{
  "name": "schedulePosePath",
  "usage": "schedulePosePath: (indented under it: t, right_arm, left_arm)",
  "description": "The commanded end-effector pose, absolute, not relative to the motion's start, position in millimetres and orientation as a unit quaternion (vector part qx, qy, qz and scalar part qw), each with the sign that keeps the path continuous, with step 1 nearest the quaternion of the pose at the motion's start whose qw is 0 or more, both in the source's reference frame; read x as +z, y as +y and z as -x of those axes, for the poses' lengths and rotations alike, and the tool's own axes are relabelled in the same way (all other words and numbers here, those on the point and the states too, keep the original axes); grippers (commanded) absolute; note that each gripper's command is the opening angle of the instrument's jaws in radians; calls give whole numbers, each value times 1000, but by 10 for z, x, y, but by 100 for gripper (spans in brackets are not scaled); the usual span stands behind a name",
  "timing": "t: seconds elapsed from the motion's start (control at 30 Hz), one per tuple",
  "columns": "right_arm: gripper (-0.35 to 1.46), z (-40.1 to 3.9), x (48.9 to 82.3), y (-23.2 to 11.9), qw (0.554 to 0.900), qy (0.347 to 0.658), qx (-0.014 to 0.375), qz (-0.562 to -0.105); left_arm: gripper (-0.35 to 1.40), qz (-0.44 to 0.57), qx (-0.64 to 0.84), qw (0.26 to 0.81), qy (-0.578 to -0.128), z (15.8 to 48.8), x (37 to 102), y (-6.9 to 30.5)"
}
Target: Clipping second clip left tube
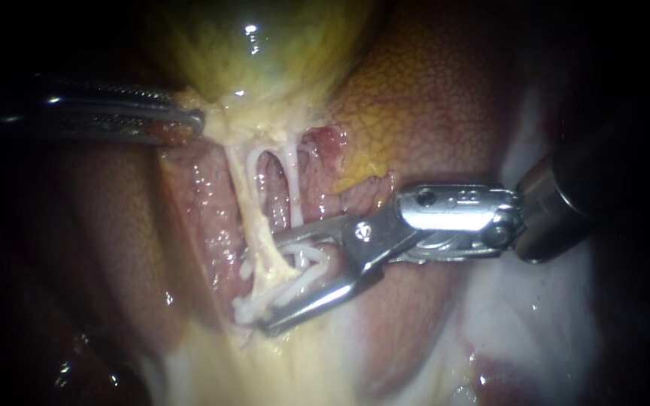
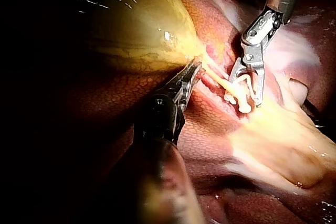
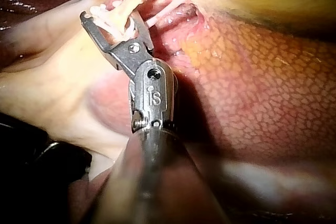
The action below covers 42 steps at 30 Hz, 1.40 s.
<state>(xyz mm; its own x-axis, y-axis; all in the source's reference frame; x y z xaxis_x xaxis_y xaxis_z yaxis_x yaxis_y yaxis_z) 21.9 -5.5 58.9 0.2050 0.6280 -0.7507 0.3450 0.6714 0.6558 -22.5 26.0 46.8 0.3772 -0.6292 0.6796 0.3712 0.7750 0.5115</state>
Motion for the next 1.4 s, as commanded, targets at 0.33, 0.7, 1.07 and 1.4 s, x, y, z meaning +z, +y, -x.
schedulePosePath:
  t: [0.33,0.7,1.07,1.4]
  right_arm:
    - [45,-228,571,-62,646,637,94,-411]
    - [38,-229,564,-70,641,637,83,-420]
    - [-3,-227,563,-68,639,630,93,-433]
    - [-35,-227,559,-61,632,609,128,-461]
  left_arm:
    - [-35,-138,-306,818,-467,225,468,260]
    - [-35,-138,-306,818,-467,225,468,260]
    - [-35,-138,-306,818,-467,225,468,260]
    - [-35,-138,-305,818,-467,225,468,260]
